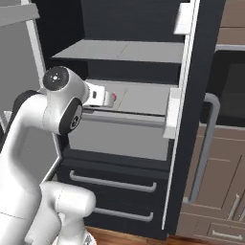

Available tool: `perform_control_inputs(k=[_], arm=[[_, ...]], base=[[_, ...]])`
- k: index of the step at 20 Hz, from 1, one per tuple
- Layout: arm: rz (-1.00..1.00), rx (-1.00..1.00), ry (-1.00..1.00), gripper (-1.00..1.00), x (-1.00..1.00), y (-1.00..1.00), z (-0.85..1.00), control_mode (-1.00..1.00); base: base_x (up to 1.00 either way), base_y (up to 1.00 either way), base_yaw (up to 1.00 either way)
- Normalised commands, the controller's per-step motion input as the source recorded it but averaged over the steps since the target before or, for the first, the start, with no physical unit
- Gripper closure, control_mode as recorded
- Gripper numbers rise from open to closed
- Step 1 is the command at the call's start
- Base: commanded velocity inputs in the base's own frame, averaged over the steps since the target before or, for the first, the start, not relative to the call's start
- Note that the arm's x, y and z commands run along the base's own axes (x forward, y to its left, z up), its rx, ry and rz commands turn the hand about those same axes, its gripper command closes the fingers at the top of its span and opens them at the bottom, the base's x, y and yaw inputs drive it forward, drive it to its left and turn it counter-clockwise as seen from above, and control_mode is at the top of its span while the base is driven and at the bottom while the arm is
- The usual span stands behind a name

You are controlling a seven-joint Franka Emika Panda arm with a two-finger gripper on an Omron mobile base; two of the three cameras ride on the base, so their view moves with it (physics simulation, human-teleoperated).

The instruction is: Pick the apple and peach from the fridge and place them inside the tupperware on the counter.

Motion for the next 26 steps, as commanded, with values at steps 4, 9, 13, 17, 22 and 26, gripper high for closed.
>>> perform_control_inputs(k=[4,9,13,17,22,26], arm=[[0.0,0.0,0.0,1.0,0.0,0.0,0.0,1.0],[0.0,0.0,0.0,1.0,0.0,0.0,0.0,1.0],[0.0,0.0,0.0,1.0,0.0,0.0,0.0,1.0],[0.0,0.0,0.0,1.0,0.0,0.0,0.0,1.0],[0.0,0.0,0.0,1.0,0.0,0.0,0.0,1.0],[0.0,0.0,0.0,1.0,0.0,0.0,0.0,1.0]], base=[[-0.78,0.28,0.0],[-0.22,0.86,0.0],[-0.18,1.0,0.0],[-0.2,1.0,0.0],[-0.02,1.0,0.0],[0.0,1.0,0.0]])
